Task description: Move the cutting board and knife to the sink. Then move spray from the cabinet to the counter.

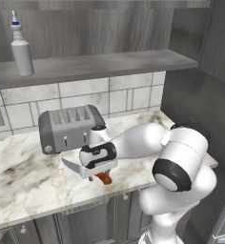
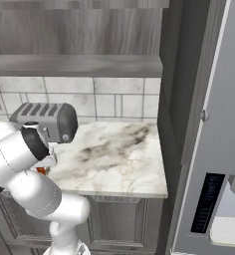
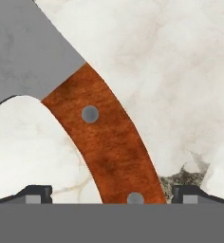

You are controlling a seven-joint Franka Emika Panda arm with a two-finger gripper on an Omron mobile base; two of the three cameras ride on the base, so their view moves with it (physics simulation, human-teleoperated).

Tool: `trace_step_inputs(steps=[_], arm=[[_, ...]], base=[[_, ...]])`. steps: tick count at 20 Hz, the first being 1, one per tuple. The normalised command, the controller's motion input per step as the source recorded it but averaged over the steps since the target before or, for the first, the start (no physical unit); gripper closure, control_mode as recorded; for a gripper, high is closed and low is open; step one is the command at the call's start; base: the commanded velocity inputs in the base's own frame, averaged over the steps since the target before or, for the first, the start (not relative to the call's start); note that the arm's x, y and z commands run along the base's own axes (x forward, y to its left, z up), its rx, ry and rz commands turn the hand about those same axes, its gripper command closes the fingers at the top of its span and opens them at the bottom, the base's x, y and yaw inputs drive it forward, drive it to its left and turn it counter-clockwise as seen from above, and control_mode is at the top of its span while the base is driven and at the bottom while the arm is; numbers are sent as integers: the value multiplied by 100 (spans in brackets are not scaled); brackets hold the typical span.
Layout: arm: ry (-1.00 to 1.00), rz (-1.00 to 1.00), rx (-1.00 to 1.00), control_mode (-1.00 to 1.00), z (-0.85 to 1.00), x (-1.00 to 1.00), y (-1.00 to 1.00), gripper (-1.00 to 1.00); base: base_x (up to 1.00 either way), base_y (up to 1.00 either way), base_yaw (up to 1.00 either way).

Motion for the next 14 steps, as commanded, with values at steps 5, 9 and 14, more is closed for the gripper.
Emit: trace_step_inputs(steps=[5, 9, 14], arm=[[0, -2, -1, -100, -24, 21, 0, -100], [0, -3, -2, -100, -36, 11, 0, -100], [0, -1, -3, -100, -55, 0, 0, 100]], base=[[0, 0, 0], [0, 0, 0], [0, 0, 0]])
